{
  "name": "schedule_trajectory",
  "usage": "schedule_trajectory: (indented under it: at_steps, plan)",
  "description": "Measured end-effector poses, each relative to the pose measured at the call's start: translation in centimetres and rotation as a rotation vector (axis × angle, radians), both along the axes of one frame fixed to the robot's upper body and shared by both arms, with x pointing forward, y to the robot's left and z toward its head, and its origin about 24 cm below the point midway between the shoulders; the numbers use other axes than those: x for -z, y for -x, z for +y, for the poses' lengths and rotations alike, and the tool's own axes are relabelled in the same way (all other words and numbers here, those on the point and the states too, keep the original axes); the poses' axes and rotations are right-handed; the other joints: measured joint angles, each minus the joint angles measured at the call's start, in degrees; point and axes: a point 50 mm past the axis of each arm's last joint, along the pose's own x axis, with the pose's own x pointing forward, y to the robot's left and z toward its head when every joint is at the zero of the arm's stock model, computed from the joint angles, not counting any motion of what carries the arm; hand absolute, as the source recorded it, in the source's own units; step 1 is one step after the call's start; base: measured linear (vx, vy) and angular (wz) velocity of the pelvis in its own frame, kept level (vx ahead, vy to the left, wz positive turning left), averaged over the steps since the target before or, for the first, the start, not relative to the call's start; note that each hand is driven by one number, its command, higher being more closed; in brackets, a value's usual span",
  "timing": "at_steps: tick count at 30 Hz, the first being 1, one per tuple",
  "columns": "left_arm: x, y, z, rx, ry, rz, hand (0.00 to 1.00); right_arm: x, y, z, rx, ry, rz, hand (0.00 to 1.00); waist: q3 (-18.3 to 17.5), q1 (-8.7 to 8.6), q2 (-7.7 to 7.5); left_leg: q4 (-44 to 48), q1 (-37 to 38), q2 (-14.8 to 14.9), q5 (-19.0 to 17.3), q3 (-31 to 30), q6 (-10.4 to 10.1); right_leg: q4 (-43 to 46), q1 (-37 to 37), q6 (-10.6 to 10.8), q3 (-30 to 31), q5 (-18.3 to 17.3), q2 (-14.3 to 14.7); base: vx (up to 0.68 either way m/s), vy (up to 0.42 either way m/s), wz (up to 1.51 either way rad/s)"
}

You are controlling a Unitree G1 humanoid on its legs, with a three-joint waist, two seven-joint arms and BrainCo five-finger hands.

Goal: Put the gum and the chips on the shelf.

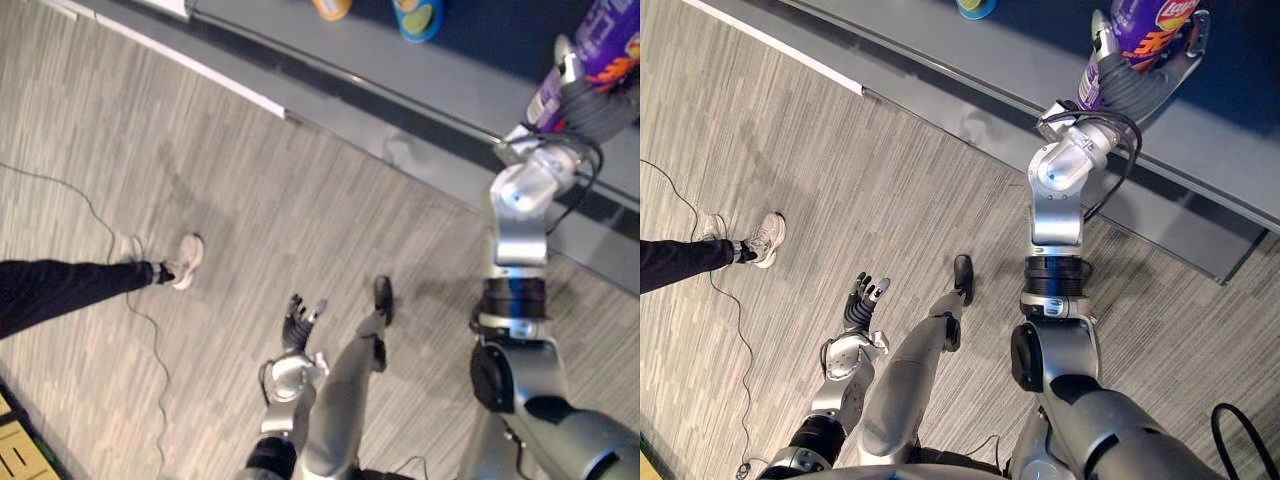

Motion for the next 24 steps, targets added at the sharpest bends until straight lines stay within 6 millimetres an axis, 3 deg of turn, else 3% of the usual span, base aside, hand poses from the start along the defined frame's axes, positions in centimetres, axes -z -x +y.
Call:
schedule_trajectory:
  at_steps: [20,21,24]
  plan:
    - [-0.4,-0.1,0.1,-0.021,0.038,-0.020,0.00,0.1,-0.4,1.9,-0.078,0.081,-0.008,1.00,-0.3,-0.62,-0.69,2.0,-2.3,0.2,-0.5,1.8,0.1,1.1,-2.8,0.0,1.1,-0.4,-0.5,-0.01,-0.005,0.00]
    - [-0.4,-0.1,0.1,-0.021,0.038,-0.020,0.00,0.1,-0.4,2.0,-0.082,0.085,-0.005,0.00,-0.3,-0.62,-0.70,2.2,-2.3,0.2,-0.6,1.9,0.1,1.1,-2.8,0.1,1.1,-0.4,-0.4,-0.01,-0.007,-0.06]
    - [-0.6,-0.1,0.2,-0.026,0.040,-0.031,0.00,0.7,-0.8,2.4,-0.100,0.096,0.026,0.00,-0.6,-0.47,-1.35,4.0,-3.8,0.8,-1.6,2.2,-0.2,1.1,-3.7,0.3,1.4,-0.6,0.1,-0.02,-0.009,-0.08]
